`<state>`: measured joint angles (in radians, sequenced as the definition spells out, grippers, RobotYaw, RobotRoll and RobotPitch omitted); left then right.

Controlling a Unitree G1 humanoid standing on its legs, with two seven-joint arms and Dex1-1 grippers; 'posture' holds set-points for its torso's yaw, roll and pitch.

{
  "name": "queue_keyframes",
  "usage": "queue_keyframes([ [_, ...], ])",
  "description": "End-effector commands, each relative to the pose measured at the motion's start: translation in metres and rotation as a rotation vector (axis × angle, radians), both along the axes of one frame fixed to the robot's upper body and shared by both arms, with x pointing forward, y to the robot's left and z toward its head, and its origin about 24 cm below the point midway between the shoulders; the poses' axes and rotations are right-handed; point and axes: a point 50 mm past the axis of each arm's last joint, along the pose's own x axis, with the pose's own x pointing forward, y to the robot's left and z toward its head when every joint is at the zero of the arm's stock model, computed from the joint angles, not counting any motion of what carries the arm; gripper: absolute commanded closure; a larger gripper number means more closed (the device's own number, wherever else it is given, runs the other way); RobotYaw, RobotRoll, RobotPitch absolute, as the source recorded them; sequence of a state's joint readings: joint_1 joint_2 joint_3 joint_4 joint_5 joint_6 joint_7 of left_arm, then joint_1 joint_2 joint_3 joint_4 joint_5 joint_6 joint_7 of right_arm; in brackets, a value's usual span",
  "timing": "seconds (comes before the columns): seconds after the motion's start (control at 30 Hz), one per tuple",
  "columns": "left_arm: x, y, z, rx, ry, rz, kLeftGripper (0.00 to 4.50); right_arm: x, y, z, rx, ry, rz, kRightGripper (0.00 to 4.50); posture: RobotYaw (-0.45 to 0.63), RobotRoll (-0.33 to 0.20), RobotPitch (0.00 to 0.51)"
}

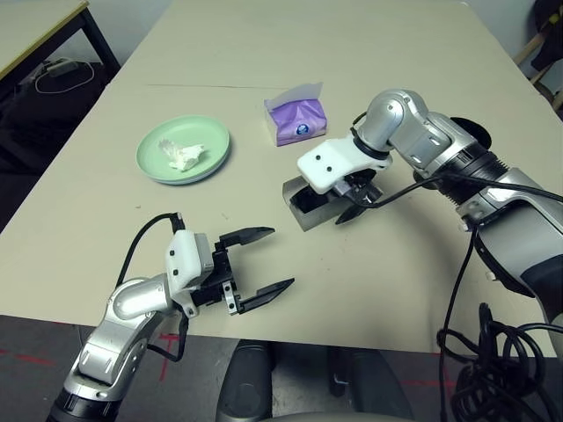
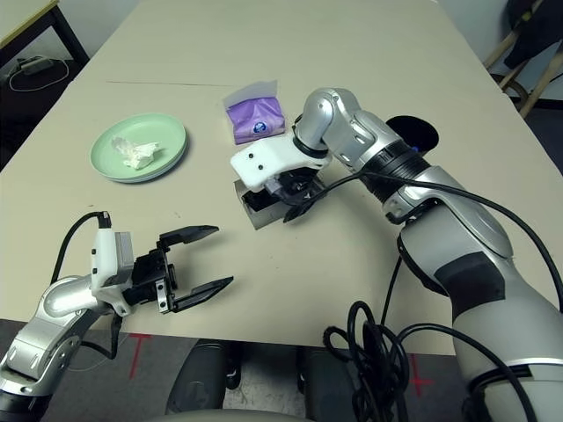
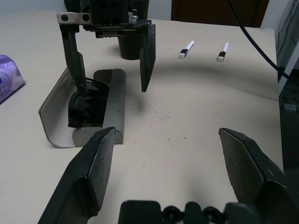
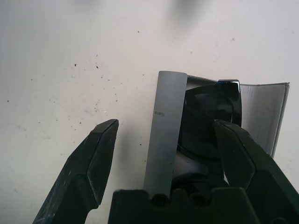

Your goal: Organize and tidy the items on the table.

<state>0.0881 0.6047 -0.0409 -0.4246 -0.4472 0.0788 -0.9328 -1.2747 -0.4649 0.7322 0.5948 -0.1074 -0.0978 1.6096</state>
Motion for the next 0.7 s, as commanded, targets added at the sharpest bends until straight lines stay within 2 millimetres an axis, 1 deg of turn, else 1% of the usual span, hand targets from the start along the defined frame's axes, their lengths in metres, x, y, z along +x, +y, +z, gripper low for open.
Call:
queue_keyframes([
  [0.03,-0.0045,-0.0046,0.0000,0.007,-0.007,-0.015,0.00,-0.0015,0.0031,-0.0069,-0.006,0.017,0.011,0.03,0.29,0.000,0.172],
  [0.33,-0.0070,-0.0045,-0.0001,0.007,-0.005,-0.002,0.00,-0.0007,0.0075,-0.0105,-0.005,0.019,0.017,0.03,0.30,0.000,0.174],
  [0.7,-0.0090,-0.0056,-0.0003,0.006,-0.004,0.003,0.00,0.0006,0.0077,-0.0134,-0.008,0.016,0.015,0.03,0.31,0.000,0.176],
])
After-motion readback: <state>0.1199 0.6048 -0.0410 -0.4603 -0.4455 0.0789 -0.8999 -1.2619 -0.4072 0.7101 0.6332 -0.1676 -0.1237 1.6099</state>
